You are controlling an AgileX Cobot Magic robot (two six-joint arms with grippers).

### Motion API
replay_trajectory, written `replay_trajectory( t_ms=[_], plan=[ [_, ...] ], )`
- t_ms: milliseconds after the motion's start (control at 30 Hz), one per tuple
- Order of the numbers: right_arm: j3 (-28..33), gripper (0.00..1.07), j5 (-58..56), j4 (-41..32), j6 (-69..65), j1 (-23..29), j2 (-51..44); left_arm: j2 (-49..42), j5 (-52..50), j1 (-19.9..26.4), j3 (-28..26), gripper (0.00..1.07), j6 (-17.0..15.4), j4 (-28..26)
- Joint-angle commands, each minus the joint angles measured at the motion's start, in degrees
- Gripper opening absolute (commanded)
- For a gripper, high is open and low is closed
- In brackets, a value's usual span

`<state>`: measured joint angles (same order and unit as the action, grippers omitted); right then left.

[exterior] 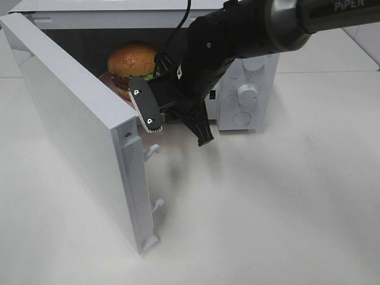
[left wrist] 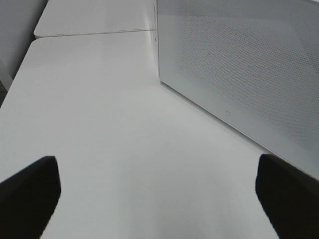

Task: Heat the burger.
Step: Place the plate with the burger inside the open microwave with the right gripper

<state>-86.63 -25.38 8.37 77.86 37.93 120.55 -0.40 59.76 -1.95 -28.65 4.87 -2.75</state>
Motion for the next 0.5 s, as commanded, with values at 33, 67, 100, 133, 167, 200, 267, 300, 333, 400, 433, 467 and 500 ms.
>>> replay_trajectory(
  t_ms=[33, 67, 100, 133, 167, 200, 267, 300, 333, 400, 433, 467, 500],
  plan=[
    [-3.2, 0.00, 0.3, 4.5, -6.6, -0.2, 0.8, -1.3, -0.2, -0.2, 0.1, 1.00, -0.2, 0.0],
    [-4.1, 0.00, -0.1, 5.5, -8.3, 0.1, 1.3, -1.3, -0.2, -0.2, 0.1, 1.00, -0.2, 0.0],
    [-6.1, 0.00, -1.3, 8.5, -12.8, 0.3, 2.6, -1.3, -0.2, -0.2, 0.1, 1.00, -0.2, 0.0],
    [-6.1, 0.00, -1.3, 8.5, -12.8, 0.3, 2.6, -1.3, -0.2, -0.2, 0.1, 1.00, -0.2, 0.0],
    [-8.3, 0.00, -2.8, 10.3, -16.6, 0.8, 4.0, -1.3, -0.2, -0.2, 0.1, 1.00, -0.2, 0.0],
    [-8.3, 0.00, -2.8, 10.3, -16.6, 0.8, 4.0, -1.3, -0.2, -0.2, 0.1, 1.00, -0.2, 0.0],
    [-10.9, 0.00, -4.8, 12.8, -20.1, 1.0, 5.6, -1.3, -0.2, -0.2, 0.1, 1.00, -0.2, 0.0],
    [-10.9, 0.00, -4.8, 12.8, -20.1, 1.0, 5.6, -1.3, -0.2, -0.2, 0.1, 1.00, -0.2, 0.0],
    [-12.5, 0.00, -5.6, 13.8, -22.2, 1.0, 6.7, -1.3, -0.2, -0.2, 0.1, 1.00, -0.2, 0.0],
    [-13.3, 0.00, -6.1, 14.1, -23.0, 1.0, 7.0, -1.3, -0.2, -0.2, 0.1, 1.00, -0.2, 0.0],
    [-14.8, 0.00, -6.8, 14.4, -24.7, 1.4, 8.3, -1.3, -0.2, -0.2, 0.1, 1.00, -0.2, 0.0],
    [-14.8, 0.00, -6.8, 14.4, -24.7, 1.4, 8.3, -1.3, -0.2, -0.2, 0.1, 1.00, -0.2, 0.0],
    [-16.2, 0.00, -7.0, 15.1, -26.0, 1.5, 9.2, -1.3, -0.2, -0.2, 0.1, 1.00, -0.2, 0.0]
  ],
)
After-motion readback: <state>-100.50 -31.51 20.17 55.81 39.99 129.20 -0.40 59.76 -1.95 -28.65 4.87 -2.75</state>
